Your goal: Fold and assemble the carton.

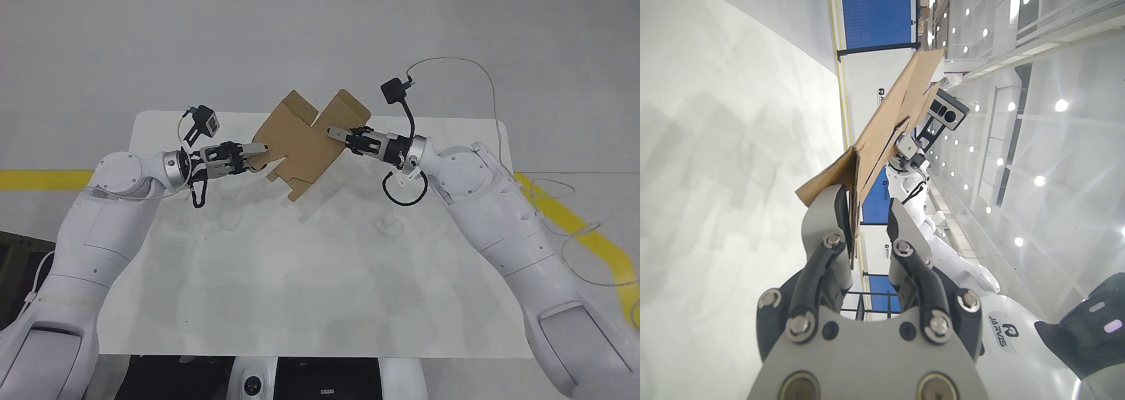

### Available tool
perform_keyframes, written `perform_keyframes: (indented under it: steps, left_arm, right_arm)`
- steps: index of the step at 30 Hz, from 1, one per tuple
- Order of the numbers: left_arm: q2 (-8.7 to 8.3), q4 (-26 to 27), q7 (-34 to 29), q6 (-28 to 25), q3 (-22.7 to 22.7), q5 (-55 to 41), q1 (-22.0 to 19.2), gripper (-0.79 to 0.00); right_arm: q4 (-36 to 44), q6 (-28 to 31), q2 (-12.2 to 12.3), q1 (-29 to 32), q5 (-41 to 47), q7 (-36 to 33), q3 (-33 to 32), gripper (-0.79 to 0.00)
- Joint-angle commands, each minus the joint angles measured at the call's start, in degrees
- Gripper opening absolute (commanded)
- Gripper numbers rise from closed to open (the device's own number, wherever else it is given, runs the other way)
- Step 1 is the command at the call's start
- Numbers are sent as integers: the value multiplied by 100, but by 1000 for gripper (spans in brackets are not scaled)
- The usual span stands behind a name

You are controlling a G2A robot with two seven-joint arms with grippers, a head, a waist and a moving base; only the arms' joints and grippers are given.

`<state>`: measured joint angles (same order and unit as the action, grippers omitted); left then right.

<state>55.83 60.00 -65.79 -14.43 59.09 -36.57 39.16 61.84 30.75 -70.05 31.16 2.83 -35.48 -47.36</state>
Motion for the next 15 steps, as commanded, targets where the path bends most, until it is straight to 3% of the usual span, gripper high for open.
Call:
perform_keyframes:
  steps: [1,3,10,11,12,15]
  left_arm:
    - [16,-36,-14,26,-11,-4,-14,-723]
    - [33,-68,-39,44,-21,-14,-27,-785]
    - [87,-168,-105,89,-32,-44,-70,-785]
    - [93,-180,-114,91,-28,-51,-76,-785]
    - [98,-192,-120,86,-19,-59,-84,-785]
    - [100,-180,-153,0,42,-40,-114,-785]
  right_arm:
    - [-2,0,-8,6,-10,-11,-17,-785]
    - [-2,8,-16,12,-33,-15,-35,-785]
    - [-11,9,-41,49,-47,-56,-106,-779]
    - [-24,13,-43,56,-48,-65,-120,-517]
    - [-40,9,-43,63,-47,-79,-136,0]
    - [-132,24,-28,96,14,-163,-231,0]
